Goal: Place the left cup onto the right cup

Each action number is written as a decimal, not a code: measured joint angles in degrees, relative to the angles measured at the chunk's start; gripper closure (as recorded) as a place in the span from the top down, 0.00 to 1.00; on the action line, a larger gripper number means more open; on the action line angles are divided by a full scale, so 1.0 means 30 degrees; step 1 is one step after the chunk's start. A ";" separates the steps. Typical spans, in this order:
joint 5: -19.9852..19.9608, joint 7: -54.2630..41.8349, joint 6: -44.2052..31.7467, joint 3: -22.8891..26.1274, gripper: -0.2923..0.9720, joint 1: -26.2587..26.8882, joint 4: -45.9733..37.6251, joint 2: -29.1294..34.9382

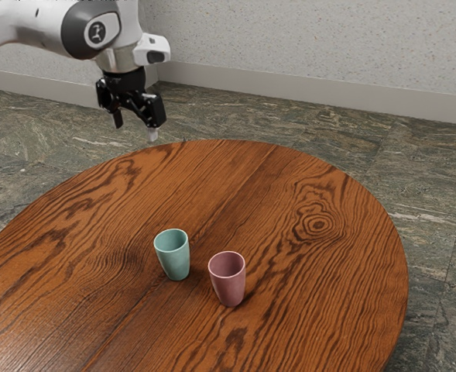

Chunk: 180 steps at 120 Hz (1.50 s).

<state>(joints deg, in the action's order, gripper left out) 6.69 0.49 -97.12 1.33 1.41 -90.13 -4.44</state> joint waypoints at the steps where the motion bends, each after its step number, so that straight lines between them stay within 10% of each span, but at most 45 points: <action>1: 0.0000 0.0015 -0.0007 0.0020 0.77 0.0003 -0.0008 0.0000; 180: -0.0943 0.2364 -0.4293 0.1730 0.77 0.0041 -0.4059 -0.0788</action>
<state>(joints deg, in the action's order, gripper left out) 3.86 7.58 -110.00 6.52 1.54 -102.30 -6.80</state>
